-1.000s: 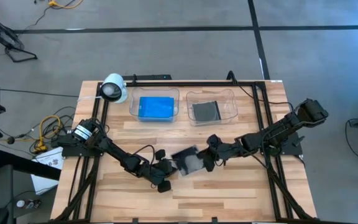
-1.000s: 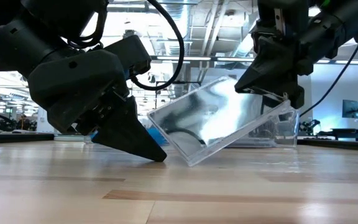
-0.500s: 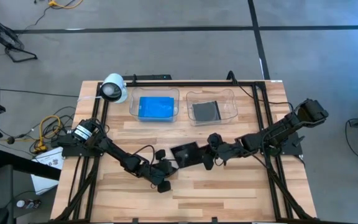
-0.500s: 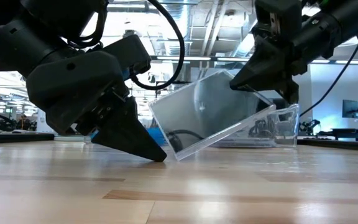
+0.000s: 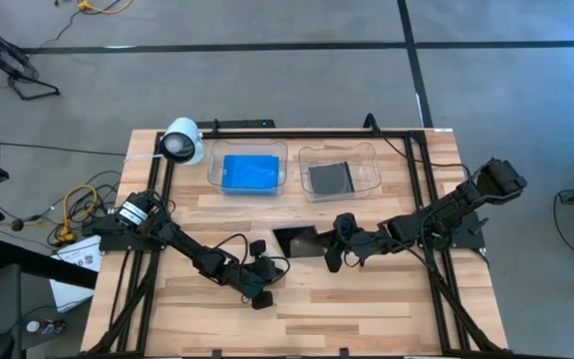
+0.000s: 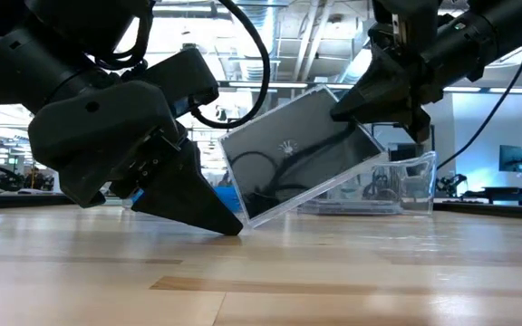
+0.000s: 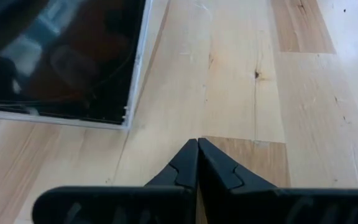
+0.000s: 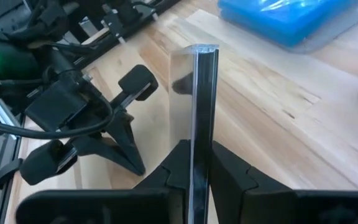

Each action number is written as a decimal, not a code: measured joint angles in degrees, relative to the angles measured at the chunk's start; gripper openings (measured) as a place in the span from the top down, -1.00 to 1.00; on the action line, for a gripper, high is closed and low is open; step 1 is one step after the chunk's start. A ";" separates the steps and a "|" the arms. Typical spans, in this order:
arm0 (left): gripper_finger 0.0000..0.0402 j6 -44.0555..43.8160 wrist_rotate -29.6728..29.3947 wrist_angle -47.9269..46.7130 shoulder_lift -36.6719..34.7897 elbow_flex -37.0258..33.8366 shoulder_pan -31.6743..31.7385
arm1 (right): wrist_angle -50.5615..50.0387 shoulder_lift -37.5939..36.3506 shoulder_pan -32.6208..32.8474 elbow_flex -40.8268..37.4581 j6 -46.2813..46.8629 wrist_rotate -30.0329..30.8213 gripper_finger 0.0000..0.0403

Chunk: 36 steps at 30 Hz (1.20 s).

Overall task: Pick & place jewel cases by type
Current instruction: Put the black cd case into the right transparent bin

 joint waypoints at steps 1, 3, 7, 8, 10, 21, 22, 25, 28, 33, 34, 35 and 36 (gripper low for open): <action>1.00 0.01 0.02 0.00 0.00 0.00 -0.01 | 0.31 0.00 0.00 0.00 -0.11 -0.01 0.83; 1.00 0.02 0.00 0.00 0.00 0.00 -0.01 | 0.95 0.02 -0.02 -0.03 -1.11 0.00 0.82; 1.00 0.03 0.04 0.00 0.00 0.00 -0.01 | 2.23 0.04 0.00 -0.04 -1.81 -0.02 0.79; 1.00 0.03 0.05 0.00 0.00 0.00 -0.03 | 2.37 0.04 0.00 -0.04 -2.34 -0.02 0.80; 1.00 0.03 0.07 0.00 0.00 -0.02 -0.03 | 3.26 0.04 0.00 -0.04 -2.90 -0.02 0.81; 1.00 0.71 0.29 0.00 0.00 -0.02 -0.03 | 6.39 -0.11 -0.27 -0.04 -6.90 1.49 0.82; 1.00 0.73 0.31 0.00 0.00 -0.02 -0.03 | 6.37 -0.11 -0.40 -0.04 -7.31 1.54 0.83; 1.00 0.75 0.31 0.00 0.00 -0.02 -0.03 | 6.39 -0.11 -1.12 -0.04 -7.59 1.69 0.84; 1.00 0.78 0.31 0.00 0.00 -0.02 -0.03 | 6.47 -0.17 -2.04 -0.04 -8.45 1.69 0.81; 1.00 0.91 0.33 -0.02 0.00 -0.02 -0.03 | 6.49 -2.96 -3.49 0.00 -10.91 1.66 0.81; 1.00 0.91 0.34 -0.02 0.00 -0.02 -0.03 | 6.39 -3.92 -3.71 0.00 -11.71 1.64 0.82; 1.00 0.91 0.35 -0.02 0.00 -0.02 -0.03 | 6.41 -5.11 -3.87 0.00 -12.72 1.66 0.83; 1.00 0.91 0.35 -0.02 0.00 -0.02 -0.03 | 6.31 -6.43 -4.04 0.00 -13.72 1.66 0.83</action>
